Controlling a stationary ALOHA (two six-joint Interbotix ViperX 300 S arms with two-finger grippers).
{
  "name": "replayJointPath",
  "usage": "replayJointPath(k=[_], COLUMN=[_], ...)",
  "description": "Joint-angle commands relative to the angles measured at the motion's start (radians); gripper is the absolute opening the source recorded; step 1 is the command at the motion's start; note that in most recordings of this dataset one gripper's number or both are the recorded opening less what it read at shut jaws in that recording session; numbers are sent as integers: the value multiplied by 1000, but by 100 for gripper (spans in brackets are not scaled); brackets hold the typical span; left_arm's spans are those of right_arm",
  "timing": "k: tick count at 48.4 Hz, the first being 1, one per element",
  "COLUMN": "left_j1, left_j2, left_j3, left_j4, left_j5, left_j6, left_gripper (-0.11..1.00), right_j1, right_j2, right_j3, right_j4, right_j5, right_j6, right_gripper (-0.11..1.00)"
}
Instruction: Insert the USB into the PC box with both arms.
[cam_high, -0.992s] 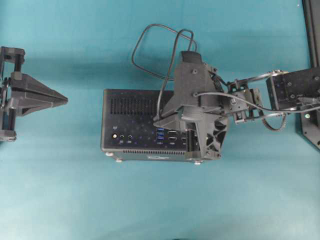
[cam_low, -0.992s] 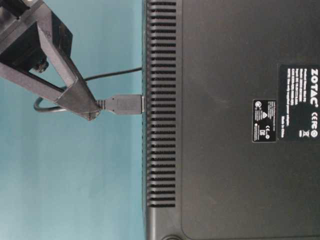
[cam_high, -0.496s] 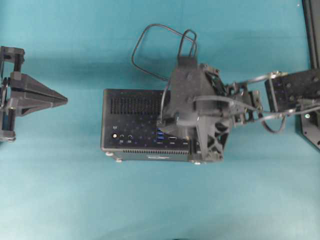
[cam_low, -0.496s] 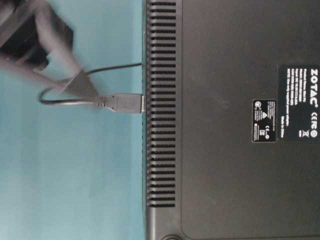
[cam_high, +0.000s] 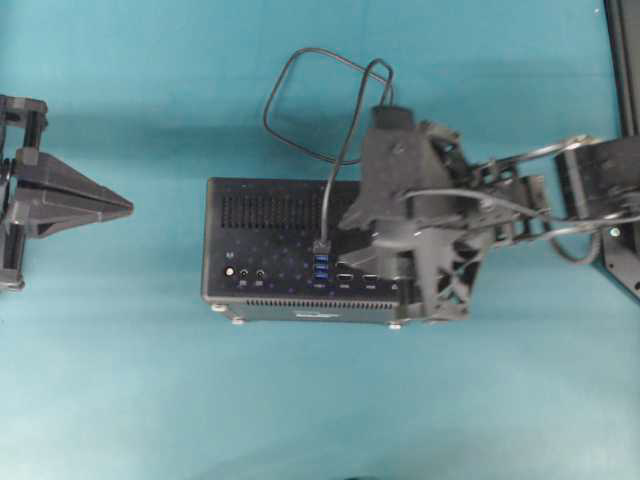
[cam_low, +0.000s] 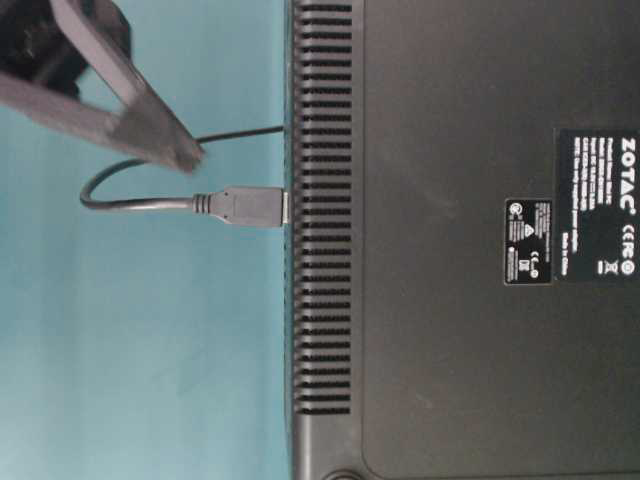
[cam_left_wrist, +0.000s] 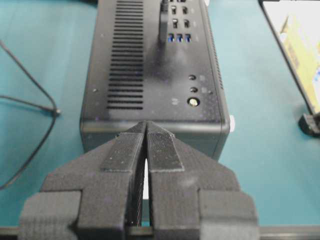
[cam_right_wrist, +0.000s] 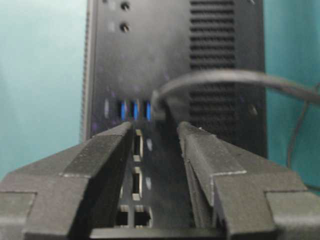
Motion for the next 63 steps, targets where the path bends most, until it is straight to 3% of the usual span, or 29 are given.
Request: replayJointPath(k=[1,49,63], left_j1=[-5,-5,-3], left_j2=[2,-12,-37], left_j3=[-25,-11,14], left_j4=[2,2,3], left_j5=[-9,-15,-9], left_j6=[3,-2,-2], left_gripper=[0,0,0], right_j1=[3,5,12], right_j2=[-46,-249,-276], right_j3=[-6,198,245], right_j4=[-2,-2,0], right_j5=[0,-5,-63], right_j6=[8,8,8], right_gripper=[50,50,50])
